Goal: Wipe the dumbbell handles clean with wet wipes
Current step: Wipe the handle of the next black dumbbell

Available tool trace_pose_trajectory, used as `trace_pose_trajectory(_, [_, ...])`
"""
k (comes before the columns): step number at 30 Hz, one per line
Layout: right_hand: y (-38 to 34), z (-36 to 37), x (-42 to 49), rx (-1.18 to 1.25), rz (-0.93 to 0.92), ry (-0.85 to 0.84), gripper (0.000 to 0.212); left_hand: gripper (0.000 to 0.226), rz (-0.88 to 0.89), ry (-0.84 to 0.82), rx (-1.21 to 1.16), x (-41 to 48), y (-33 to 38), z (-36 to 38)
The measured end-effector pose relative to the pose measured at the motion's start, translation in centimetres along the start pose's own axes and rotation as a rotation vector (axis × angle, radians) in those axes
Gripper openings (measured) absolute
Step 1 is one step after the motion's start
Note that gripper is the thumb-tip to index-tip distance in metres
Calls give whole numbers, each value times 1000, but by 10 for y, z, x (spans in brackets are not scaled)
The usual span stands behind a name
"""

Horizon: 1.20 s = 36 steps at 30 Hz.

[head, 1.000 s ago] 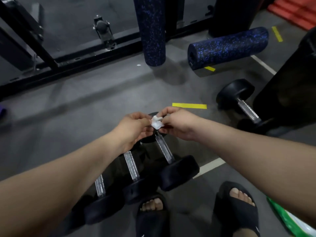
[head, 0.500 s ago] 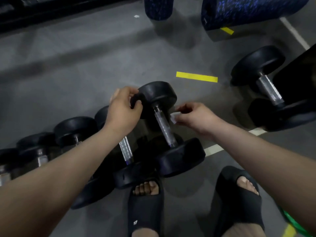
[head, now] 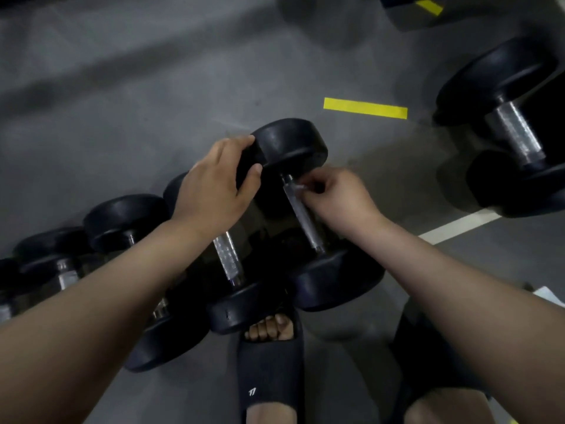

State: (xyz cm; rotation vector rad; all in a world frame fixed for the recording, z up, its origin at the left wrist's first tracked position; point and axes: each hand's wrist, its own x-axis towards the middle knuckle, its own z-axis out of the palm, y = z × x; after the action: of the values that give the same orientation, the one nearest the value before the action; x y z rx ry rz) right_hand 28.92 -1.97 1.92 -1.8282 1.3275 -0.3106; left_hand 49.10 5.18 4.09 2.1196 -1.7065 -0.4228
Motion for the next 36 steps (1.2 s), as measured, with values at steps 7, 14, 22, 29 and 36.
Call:
trace_pose_trajectory(7, [-5,4,9,-137,-92,91,18,48,44,65,92,0,-6,12])
trace_pose_trajectory(14, [-4,-5,5,-214,-139,-24,22,50,85,80,162,-2,-13,16])
trace_pose_trajectory(22, [-6,-11,-1,-207,-70,-34,12,50,98,92,195,-2,-14,17])
trace_pose_trajectory(29, [-11,-2,10,-155,-36,74,11,50,109,117,232,-2,-12,19])
trace_pose_trajectory(36, [-2,-20,-20,-221,2,-205,4,51,115,128,264,-3,-15,23])
